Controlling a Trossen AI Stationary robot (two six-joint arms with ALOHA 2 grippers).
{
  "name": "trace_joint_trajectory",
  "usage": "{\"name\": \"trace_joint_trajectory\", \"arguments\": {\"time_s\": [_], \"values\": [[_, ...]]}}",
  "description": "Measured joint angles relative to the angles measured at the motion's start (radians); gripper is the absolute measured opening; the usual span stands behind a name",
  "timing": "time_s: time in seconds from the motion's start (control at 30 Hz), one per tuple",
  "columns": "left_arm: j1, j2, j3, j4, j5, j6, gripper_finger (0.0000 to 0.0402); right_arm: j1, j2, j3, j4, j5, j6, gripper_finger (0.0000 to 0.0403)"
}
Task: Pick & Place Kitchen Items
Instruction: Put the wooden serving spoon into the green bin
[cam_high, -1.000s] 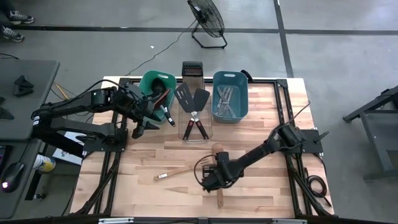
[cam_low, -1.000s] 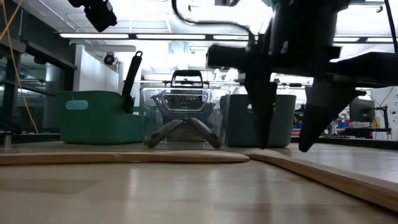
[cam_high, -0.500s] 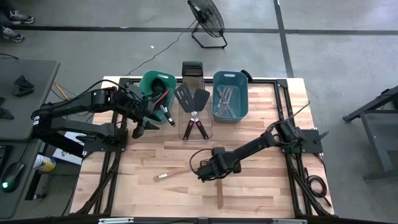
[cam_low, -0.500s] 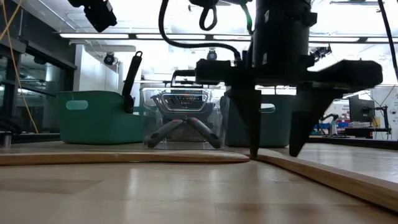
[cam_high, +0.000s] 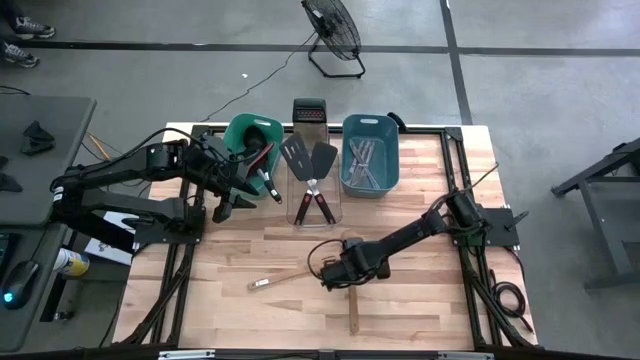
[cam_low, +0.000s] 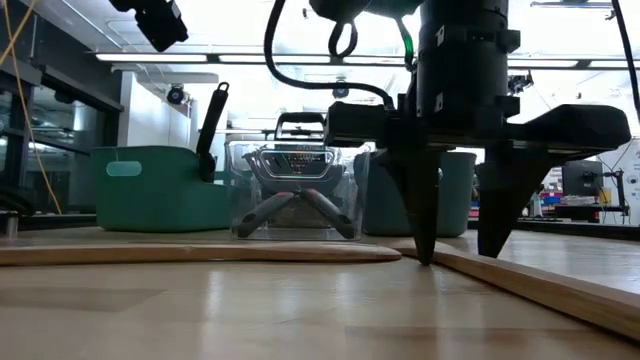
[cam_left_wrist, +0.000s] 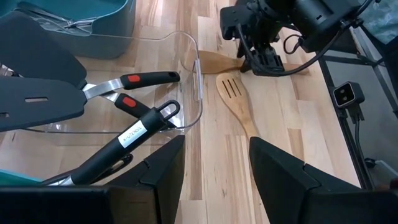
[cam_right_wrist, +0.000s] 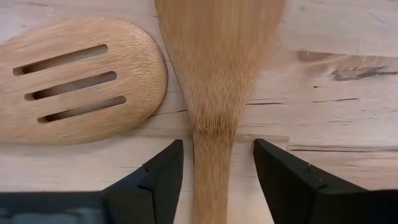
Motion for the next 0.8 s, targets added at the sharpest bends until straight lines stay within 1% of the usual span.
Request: {"name": "trace_joint_trajectory", "arguments": {"time_s": [0.23, 0.4, 0.67, 0.8], "values": [[0.0, 0.0, 0.0, 0.0, 0.0, 0.001, 0.0177, -0.017, 0.003, 0.0, -0.013, -0.037, -0.027, 0.0135], [0.0, 0.0, 0.0, 0.0, 0.0, 0.001, 0.0177, -0.018, 0.004, -0.001, -0.013, -0.048, -0.031, 0.0108], [0.0, 0.0, 0.0, 0.0, 0.001, 0.001, 0.0177, -0.019, 0.005, -0.001, -0.014, -0.059, -0.03, 0.0076], [0.0, 0.0, 0.0, 0.0, 0.001, 0.001, 0.0177, -0.019, 0.005, -0.002, -0.013, -0.06, -0.027, 0.0071]]}}
